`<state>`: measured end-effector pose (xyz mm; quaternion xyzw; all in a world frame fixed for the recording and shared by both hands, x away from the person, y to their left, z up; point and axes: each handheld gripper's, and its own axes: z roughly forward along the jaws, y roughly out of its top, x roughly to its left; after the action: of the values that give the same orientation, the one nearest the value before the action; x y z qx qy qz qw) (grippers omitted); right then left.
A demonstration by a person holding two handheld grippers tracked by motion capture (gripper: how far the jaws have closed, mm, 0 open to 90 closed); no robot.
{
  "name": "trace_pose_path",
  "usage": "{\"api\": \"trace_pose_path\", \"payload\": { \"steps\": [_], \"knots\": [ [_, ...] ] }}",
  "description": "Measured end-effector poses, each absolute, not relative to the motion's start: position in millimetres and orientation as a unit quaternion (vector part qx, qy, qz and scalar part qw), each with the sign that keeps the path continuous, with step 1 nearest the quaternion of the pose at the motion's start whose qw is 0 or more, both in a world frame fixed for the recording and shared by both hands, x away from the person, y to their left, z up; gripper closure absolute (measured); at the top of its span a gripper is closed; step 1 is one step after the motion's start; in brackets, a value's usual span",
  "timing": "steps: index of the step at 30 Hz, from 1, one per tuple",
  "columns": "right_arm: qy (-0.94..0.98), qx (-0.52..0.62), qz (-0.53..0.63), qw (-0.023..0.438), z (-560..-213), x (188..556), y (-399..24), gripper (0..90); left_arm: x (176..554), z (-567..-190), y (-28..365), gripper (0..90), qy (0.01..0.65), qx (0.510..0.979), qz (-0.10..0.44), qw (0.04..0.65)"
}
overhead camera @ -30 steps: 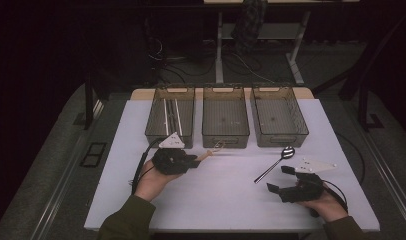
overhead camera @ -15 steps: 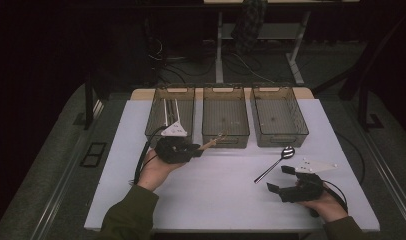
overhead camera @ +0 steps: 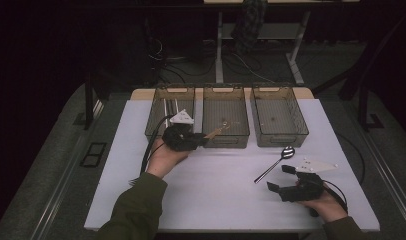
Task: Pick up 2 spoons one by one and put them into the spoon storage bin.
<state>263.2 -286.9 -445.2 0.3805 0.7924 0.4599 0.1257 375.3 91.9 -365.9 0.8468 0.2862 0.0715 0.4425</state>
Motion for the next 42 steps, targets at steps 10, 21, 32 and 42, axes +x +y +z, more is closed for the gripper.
{"api": "trace_pose_path", "payload": {
  "steps": [10, 21, 32, 42],
  "knots": [
    [0.790, 0.382, 0.463, 0.126, -445, 263, -290, 12.2, 395, -363, 74, 72.6, 0.293, 0.848, 0.078, 0.435],
    [0.789, 0.381, 0.464, 0.127, -444, 263, -290, 12.2, 417, -358, 57, 72.5, 0.297, 0.849, 0.090, 0.428],
    [0.786, 0.384, 0.467, 0.127, -444, 263, -292, 12.2, 439, -360, 36, 72.5, 0.307, 0.858, 0.097, 0.400],
    [0.785, 0.383, 0.470, 0.127, -443, 263, -292, 12.2, 456, -373, 27, 72.5, 0.334, 0.866, 0.085, 0.362]
  ]
}}
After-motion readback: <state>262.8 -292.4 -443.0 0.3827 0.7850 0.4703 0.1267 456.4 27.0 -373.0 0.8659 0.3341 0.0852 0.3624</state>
